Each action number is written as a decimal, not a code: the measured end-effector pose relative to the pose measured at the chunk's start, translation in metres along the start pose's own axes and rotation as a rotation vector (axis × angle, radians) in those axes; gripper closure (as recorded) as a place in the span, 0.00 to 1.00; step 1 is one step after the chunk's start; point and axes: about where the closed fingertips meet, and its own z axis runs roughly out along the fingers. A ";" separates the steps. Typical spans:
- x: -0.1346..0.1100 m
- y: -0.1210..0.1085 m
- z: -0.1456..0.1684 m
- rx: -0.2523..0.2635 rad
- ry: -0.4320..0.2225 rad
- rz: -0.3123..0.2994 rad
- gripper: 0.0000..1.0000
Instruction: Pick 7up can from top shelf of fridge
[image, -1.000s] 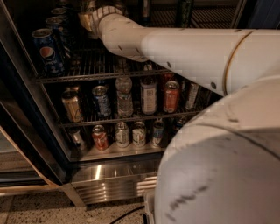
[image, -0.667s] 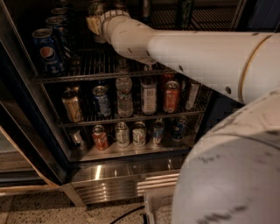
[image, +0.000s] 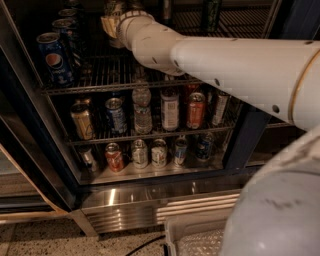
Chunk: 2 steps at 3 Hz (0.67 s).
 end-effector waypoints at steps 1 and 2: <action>-0.003 0.000 -0.019 0.008 -0.026 0.030 1.00; -0.004 0.004 -0.039 -0.004 -0.033 0.043 1.00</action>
Offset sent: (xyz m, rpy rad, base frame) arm -0.0577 -0.0239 -0.0037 0.0655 -0.0031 0.0214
